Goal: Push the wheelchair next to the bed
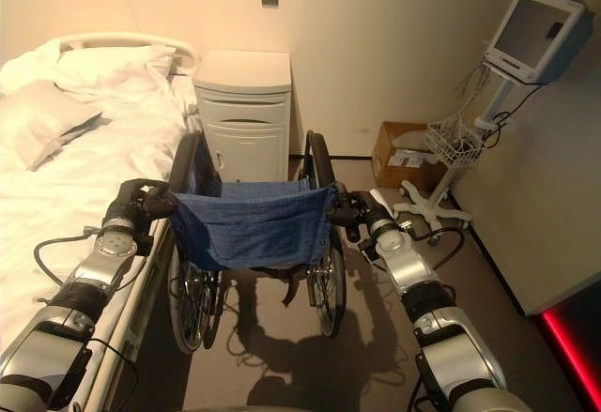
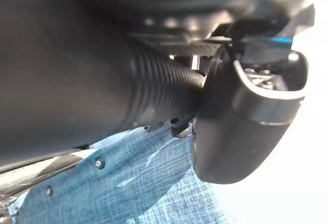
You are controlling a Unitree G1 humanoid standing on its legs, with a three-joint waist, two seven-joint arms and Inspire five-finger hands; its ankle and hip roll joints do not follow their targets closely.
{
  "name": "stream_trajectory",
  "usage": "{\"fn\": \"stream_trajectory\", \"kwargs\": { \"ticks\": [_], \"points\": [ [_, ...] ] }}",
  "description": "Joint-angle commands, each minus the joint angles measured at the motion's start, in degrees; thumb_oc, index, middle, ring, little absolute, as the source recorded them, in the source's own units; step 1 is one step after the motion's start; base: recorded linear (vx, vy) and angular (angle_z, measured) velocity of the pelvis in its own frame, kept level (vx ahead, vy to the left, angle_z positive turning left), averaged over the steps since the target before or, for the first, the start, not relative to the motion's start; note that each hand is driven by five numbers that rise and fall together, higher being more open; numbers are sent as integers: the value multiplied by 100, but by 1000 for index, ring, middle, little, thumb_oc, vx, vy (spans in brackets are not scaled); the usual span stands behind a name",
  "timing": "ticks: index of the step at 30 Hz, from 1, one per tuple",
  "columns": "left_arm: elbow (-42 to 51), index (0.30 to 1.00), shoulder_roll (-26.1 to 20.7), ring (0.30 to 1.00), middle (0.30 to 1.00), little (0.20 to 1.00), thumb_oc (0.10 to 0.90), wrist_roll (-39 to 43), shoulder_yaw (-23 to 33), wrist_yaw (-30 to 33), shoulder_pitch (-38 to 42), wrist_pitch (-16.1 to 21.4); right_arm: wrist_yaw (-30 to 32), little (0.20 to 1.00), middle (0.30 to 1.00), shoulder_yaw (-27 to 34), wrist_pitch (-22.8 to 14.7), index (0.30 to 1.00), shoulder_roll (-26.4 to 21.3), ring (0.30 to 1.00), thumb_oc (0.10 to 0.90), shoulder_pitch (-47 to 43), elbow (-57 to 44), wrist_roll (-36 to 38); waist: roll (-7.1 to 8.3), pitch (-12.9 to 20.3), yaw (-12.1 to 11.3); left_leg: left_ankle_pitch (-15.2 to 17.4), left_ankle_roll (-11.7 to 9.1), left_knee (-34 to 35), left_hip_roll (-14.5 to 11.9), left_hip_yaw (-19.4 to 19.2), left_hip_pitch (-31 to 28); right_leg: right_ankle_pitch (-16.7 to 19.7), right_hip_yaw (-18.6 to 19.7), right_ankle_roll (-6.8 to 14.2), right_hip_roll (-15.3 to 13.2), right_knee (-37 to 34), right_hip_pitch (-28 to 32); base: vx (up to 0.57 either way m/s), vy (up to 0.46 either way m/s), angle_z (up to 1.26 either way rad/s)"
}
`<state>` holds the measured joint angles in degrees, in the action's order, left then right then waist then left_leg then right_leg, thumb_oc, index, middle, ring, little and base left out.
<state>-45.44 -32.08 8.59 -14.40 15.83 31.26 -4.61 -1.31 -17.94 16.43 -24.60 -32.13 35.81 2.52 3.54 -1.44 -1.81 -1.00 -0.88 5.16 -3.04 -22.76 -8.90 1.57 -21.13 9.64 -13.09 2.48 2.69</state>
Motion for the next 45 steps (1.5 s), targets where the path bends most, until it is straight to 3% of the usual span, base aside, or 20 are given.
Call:
{"fn": "stream_trajectory", "kwargs": {
  "ticks": [1, 4, 6, 7, 10, 11, 12, 13, 17, 24, 32, 38, 45],
  "points": [
    [-277, 300, 635, 300, 300, 300, 400, -244, -334, -213, -547, 84, -350, 300, 300, -836, 371, 300, -183, 300, 400, 884, 603, -638, -250, -297, -21, -184, -58, -16, -50, 338, 444, -57, 39, 190, -38, 1082, -55, 48, 69, 0],
    [-240, 300, 631, 300, 300, 300, 400, -289, -371, -125, -498, 19, -295, 300, 300, -839, 227, 300, -191, 300, 400, 855, 624, -690, -222, -294, -73, -138, -23, -16, 10, 376, 463, -22, -37, 174, -7, 1242, -157, 77, -26, -10],
    [-258, 300, 656, 300, 300, 300, 400, -357, -340, -118, -514, 59, -277, 300, 300, -856, 205, 300, -177, 300, 400, 758, 745, -690, -175, -290, -41, -83, -87, -16, 33, 399, 376, 309, 26, 167, -82, 516, -231, 65, -139, -9],
    [-215, 300, 614, 300, 300, 300, 400, -331, -322, -114, -558, 75, -263, 300, 300, -841, 211, 300, -186, 300, 400, 743, 746, -678, -178, -319, -22, -8, -60, -16, 36, 427, 335, 420, 115, 174, -76, 565, -444, 48, -107, -2],
    [-156, 300, 592, 300, 300, 300, 400, -292, -252, -163, -612, 36, -262, 300, 300, -811, 170, 300, -187, 300, 400, 721, 801, -589, -203, -369, -96, 18, -55, -28, -38, 309, 285, 321, -62, 165, -138, 528, -364, 38, -160, -3],
    [-151, 566, 636, 566, 566, 566, 577, -232, -260, -126, -663, 57, -223, 300, 300, -800, 190, 300, -196, 300, 400, 710, 809, -548, -193, -373, -117, 19, -50, -62, -35, 368, 304, 325, -48, 171, -92, 473, -297, 74, -160, 16],
    [-143, 900, 680, 900, 900, 900, 800, -208, -225, -122, -720, 67, -232, 667, 667, -775, 172, 667, -208, 667, 645, 713, 847, -512, -189, -362, -149, 4, -66, -81, -60, 348, 297, 279, -121, 157, -89, 378, -209, 77, -124, 26],
    [-144, 900, 702, 900, 900, 900, 800, -182, -209, -105, -749, 90, -239, 900, 900, -766, 166, 900, -213, 900, 800, 711, 872, -489, -187, -351, -162, 4, -68, -86, -63, 352, 297, 246, -137, 150, -74, 328, -162, 94, -87, 26],
    [3, 900, 895, 900, 900, 900, 800, -5, -113, 61, -1025, 163, -128, 900, 900, -679, 31, 900, -264, 900, 800, 765, 1011, -434, -185, -265, -229, 39, -88, -160, -65, 504, 291, -26, -127, 64, 65, 119, 80, 88, -64, 15],
    [472, 900, 1058, 900, 900, 900, 800, 259, 42, 83, -1331, -58, -49, 900, 900, -495, 139, 900, -341, 900, 800, 862, 819, -452, -205, -182, -280, 150, -76, -149, -6, 637, 183, -106, -135, 5, 147, 13, 213, 48, -44, 9],
    [1108, 900, 915, 900, 900, 900, 800, 321, 131, 40, -1490, -320, -49, 900, 900, -337, 202, 900, -595, 900, 800, 718, 650, -305, -212, -172, -322, 213, -83, -166, 24, 733, 96, -155, -122, -60, 237, -42, 323, 16, -25, 4],
    [1524, 900, 564, 900, 900, 900, 800, 316, 233, -158, -1432, -658, -342, 900, 900, -243, 555, 900, -1027, 900, 800, 344, 310, 244, -210, -156, -347, 196, -116, -133, 31, 817, 54, -167, -132, -119, 313, -142, 436, -8, -26, 7],
    [1649, 900, -224, 900, 900, 900, 800, 644, 367, -627, -1039, -1039, -546, 900, 900, -169, 521, 900, -1669, 900, 800, -105, -42, 897, -206, -97, -268, 163, -158, -85, 26, 837, 29, -165, -84, -119, 360, -211, 485, -20, -3, 7]
  ]
}}
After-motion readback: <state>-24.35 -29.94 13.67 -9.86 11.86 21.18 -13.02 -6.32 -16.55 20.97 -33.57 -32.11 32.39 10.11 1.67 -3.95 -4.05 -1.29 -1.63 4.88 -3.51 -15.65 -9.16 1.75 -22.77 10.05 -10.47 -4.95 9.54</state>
